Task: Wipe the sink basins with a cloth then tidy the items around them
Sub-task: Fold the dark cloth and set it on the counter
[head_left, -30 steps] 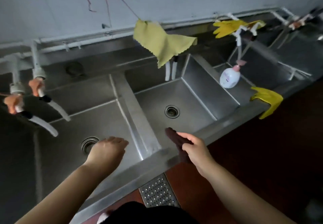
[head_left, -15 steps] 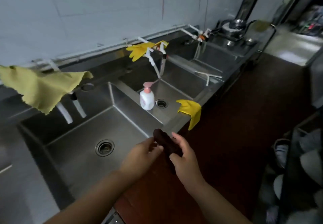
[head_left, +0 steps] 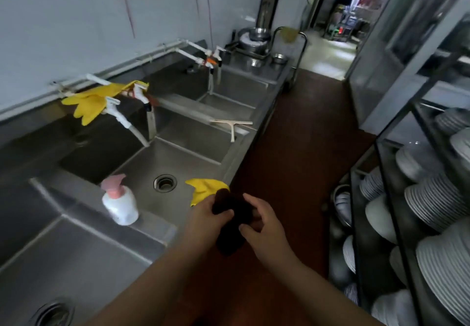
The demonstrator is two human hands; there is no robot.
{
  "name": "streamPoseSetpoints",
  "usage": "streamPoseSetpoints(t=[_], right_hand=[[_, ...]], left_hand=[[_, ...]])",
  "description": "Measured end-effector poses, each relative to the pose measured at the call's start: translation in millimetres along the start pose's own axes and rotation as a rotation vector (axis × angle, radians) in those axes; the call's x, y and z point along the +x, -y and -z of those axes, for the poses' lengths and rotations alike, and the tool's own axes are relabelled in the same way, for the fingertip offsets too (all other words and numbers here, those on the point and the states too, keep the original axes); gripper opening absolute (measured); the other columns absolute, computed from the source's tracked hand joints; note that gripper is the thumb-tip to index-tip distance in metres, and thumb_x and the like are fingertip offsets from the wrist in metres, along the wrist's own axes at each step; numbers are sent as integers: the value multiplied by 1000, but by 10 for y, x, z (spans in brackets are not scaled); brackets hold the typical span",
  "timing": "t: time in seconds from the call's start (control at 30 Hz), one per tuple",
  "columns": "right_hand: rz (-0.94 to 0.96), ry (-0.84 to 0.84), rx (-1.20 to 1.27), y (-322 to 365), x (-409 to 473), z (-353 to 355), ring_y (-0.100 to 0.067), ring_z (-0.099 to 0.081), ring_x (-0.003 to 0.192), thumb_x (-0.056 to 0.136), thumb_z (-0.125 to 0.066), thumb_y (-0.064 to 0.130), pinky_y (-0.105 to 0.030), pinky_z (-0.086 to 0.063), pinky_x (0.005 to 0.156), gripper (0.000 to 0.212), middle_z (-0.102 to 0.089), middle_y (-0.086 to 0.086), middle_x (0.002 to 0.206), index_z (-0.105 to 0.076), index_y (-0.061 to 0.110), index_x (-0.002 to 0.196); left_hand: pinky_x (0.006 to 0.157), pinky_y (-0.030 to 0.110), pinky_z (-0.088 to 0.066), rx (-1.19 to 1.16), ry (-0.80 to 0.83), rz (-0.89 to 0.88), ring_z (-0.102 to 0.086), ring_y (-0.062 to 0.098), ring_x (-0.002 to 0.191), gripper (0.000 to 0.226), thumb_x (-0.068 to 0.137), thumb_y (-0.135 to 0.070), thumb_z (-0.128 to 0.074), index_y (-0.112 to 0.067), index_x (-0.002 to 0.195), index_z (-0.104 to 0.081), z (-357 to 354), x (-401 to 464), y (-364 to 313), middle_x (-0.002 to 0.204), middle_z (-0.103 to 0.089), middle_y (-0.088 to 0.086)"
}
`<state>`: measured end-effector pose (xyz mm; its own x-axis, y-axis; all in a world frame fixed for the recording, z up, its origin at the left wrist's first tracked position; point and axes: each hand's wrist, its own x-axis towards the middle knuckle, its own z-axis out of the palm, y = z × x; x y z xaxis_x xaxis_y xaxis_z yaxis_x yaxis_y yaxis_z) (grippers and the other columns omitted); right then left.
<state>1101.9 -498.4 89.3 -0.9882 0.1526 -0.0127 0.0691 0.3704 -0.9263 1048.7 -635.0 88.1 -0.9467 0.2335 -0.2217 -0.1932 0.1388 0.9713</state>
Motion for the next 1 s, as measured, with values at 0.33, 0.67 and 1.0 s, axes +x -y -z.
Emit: streamPoseSetpoints(t=[0.33, 0.67, 1.0], right_hand=[[-213, -39, 67, -329, 1316, 958, -5, -60, 87, 87, -63, 11, -15, -49, 71, 12, -62, 6, 95, -61, 19, 97], [-217, -25, 133, -974, 2911, 2465, -12, -51, 67, 87, -59, 11, -27, -40, 64, 15, -52, 1, 70, -51, 16, 74], [-118, 152, -101, -1202, 4529, 3657, -4, -56, 69, 90, -56, 10, -13, -43, 60, 14, -60, 4, 80, -55, 21, 82]], left_hand=[[72, 15, -52, 69, 222, -33, -64, 11, 93, 28, 85, -3, -65, -15, 110, -63, -768, 1439, -409, 98, -68, -2], [77, 34, -57, 97, 189, 80, -69, 19, 87, 23, 78, -16, -76, -16, 96, -62, -1923, 3109, -692, 97, -70, 7], [75, 40, -54, -45, 108, 26, -65, 27, 81, 27, 76, -22, -71, -8, 93, -55, -2806, 4411, -1262, 88, -64, 15]])
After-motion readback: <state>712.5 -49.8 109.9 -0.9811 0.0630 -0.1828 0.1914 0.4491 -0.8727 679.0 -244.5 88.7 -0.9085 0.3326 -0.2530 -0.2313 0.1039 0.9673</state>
